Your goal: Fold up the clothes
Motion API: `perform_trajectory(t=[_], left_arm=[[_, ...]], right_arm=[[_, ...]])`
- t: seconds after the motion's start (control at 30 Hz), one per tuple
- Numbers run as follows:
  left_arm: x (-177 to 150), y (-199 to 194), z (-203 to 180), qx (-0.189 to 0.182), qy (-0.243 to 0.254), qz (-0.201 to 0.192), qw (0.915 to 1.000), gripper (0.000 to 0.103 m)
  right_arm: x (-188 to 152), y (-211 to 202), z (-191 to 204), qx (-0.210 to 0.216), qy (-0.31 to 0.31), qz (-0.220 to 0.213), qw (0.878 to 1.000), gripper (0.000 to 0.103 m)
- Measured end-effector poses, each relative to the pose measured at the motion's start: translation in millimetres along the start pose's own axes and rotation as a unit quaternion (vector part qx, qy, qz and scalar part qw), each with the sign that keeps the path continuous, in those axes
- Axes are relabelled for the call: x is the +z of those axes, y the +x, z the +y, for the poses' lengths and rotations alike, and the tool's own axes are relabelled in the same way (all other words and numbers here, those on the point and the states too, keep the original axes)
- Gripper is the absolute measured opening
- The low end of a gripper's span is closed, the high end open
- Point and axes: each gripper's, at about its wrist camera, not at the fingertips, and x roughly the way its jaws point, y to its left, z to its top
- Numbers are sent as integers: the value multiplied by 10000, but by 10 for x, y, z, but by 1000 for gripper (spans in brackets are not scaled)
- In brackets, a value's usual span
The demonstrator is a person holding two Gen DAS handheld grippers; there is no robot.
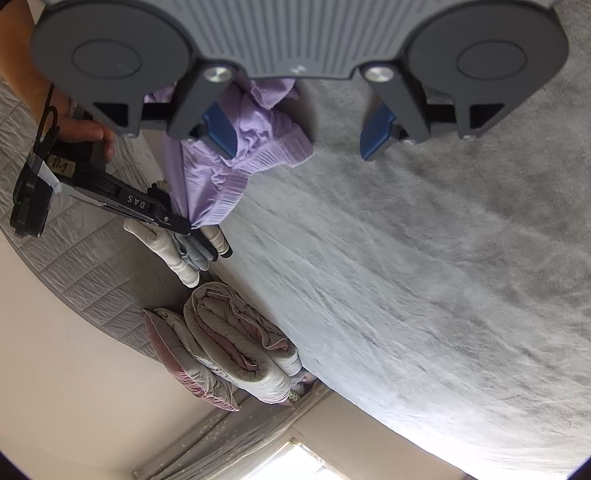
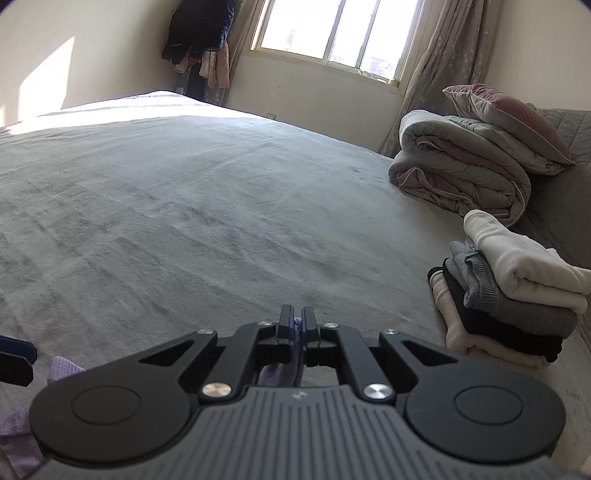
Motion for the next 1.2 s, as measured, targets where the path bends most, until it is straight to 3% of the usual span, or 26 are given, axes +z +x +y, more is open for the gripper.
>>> perform_trajectory(t=[0.13,0.2,0.23,0.27,0.33,0.37,0.43,0.6,0.67,0.77,0.8,0.87,0.97,1.2], left_arm=[[10,-33,77,52,-446,44,9990,58],[44,0,149,11,-925,244,9954,46],[62,19,186,-13,-1175,351,9925,34],[80,37,224,-36,-1423,457,9888,30],[96,70,285,-112,-1881,549,9806,30],[97,87,306,-151,-2082,581,9762,30],[101,142,292,-119,-2239,627,9725,30],[68,276,188,97,-2209,555,9737,29],[47,312,179,144,-2226,483,9736,21],[16,348,150,272,-2135,414,9757,6],[7,346,136,311,-2076,378,9770,6],[-4,318,89,397,-1971,283,9792,5],[-28,228,-17,572,-1715,125,9834,5],[-14,-175,-229,972,-1105,-455,9881,4]], right_arm=[[-101,124,-127,136,223,428,9987,5],[-143,154,-213,211,373,593,9973,13],[-161,160,-263,241,474,679,9963,15],[-172,164,-316,293,570,762,9950,15],[-190,165,-421,413,792,903,9919,19],[-198,163,-472,481,916,963,9900,31],[-213,157,-573,617,1165,1079,9854,42],[-192,229,-733,981,1897,1128,9704,46],[-229,322,-716,1045,2000,1281,9658,48],[-313,443,-638,1050,1887,1539,9642,47],[-353,459,-593,995,1690,1525,9686,45],[-364,402,-483,925,1266,1350,9784,20],[-326,334,-346,704,764,1209,9872,8],[-8,192,41,449,-28,588,9973,6]])
